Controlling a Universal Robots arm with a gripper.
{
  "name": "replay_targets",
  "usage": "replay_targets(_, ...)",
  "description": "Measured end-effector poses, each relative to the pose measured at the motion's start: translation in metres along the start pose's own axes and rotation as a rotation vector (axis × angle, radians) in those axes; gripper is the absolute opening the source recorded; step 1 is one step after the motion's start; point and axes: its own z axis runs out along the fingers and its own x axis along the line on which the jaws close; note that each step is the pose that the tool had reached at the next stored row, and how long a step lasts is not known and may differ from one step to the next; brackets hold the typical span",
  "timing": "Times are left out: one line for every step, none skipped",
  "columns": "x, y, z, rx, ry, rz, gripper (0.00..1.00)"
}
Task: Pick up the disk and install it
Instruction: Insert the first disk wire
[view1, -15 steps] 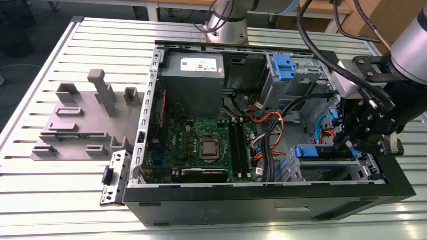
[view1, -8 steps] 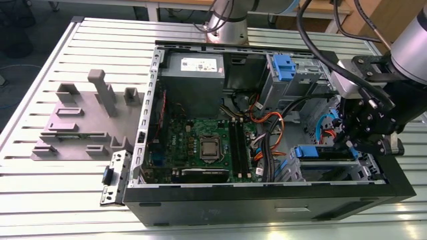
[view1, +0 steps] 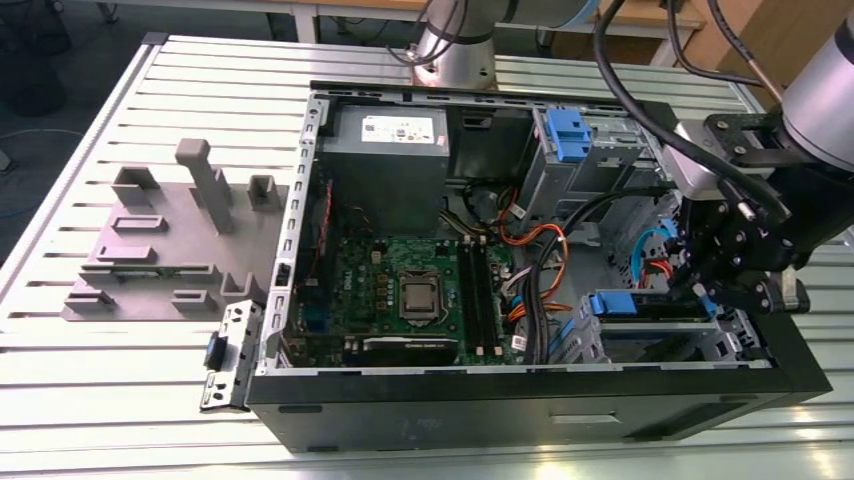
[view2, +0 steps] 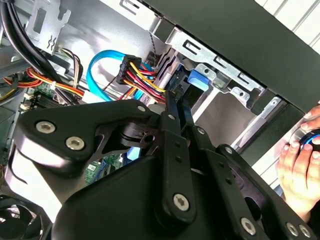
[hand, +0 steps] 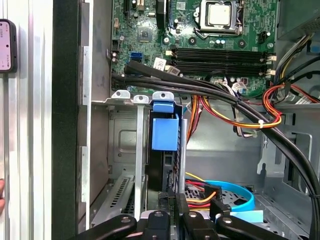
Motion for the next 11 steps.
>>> replay_targets(0.0, 0.0004, 0.0002, 0.0003, 0.0001, 0.0, 0.16)
replay_targets(0.0, 0.0007, 0.0005, 0.0004, 0.0001, 0.0, 0.16)
replay_targets(0.0001, 0.001, 0.001, 0.0005, -0.0001, 0.0, 0.16)
replay_targets(0.0001, 0.0013, 0.0013, 0.0006, 0.0001, 0.0, 0.16)
replay_targets(0.0001, 0.0013, 0.002, 0.0006, -0.0001, 0.0, 0.16)
replay_targets(0.0001, 0.0014, 0.0025, 0.0006, 0.0, 0.0, 0.16)
replay_targets(0.0001, 0.0015, 0.0032, 0.0006, -0.0001, 0.0, 0.16)
replay_targets(0.0001, 0.0016, 0.0041, 0.0006, -0.0002, 0.0, 0.16)
replay_targets(0.0001, 0.0016, 0.005, 0.0006, -0.0001, 0.0, 0.16)
replay_targets(0.0001, 0.0016, 0.0056, 0.0006, 0.0002, 0.0, 0.16)
replay_targets(0.0001, 0.0017, 0.0059, 0.0006, 0.0004, 0.0, 0.16)
